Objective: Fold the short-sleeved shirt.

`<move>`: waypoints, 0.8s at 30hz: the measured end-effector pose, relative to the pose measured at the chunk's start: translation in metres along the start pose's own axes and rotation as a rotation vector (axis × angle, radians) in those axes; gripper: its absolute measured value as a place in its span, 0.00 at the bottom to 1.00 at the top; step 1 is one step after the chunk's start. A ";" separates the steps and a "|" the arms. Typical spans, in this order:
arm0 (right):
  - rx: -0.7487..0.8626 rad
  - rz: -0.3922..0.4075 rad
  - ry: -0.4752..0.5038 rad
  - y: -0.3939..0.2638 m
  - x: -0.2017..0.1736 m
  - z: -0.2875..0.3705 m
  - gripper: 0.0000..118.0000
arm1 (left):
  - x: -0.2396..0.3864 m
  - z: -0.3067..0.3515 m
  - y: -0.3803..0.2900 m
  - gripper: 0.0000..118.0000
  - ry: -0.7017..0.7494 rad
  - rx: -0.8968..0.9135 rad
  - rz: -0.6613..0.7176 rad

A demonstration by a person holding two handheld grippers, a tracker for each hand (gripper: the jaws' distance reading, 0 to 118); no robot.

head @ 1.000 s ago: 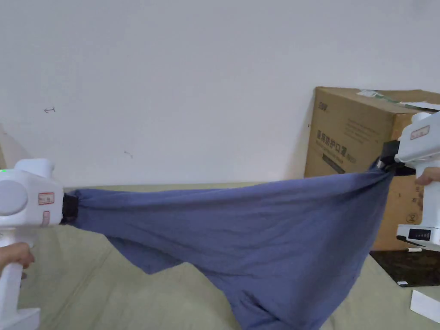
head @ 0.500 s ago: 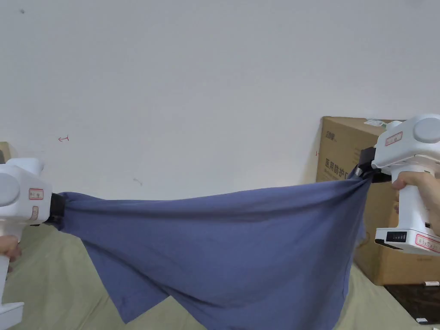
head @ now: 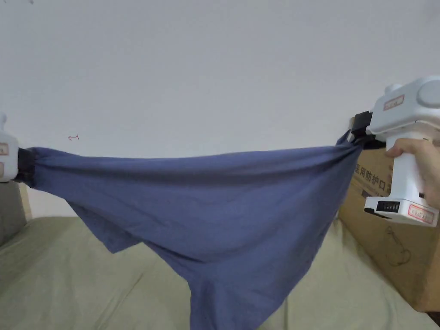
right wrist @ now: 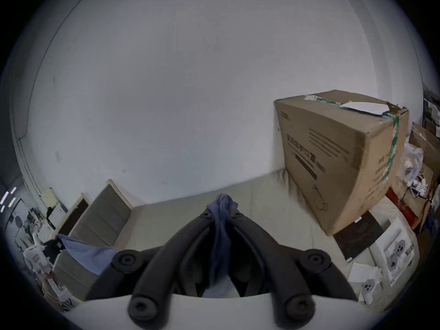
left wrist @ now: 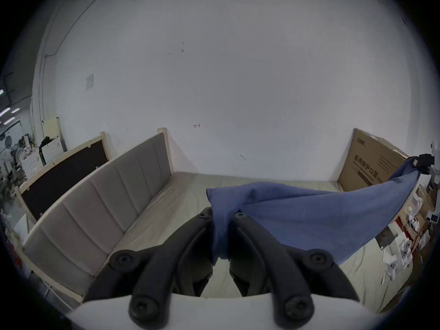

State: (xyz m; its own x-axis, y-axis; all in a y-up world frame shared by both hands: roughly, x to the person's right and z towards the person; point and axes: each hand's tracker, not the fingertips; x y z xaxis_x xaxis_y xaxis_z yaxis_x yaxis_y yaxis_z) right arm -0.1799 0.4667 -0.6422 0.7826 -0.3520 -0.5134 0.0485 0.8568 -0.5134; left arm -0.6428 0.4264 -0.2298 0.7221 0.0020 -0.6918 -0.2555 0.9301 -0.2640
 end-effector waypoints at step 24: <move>-0.516 -0.086 -0.192 -0.311 0.136 0.005 0.03 | 0.002 0.016 -0.320 0.08 -0.070 -0.542 -0.011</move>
State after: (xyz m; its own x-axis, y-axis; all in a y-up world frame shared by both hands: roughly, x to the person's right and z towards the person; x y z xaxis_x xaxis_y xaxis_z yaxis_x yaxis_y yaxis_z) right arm -0.0855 0.1538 -0.5491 0.8904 -0.2962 -0.3456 -0.1555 0.5155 -0.8427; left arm -0.5491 0.1352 -0.1362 0.7629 0.0356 -0.6456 -0.5295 0.6073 -0.5923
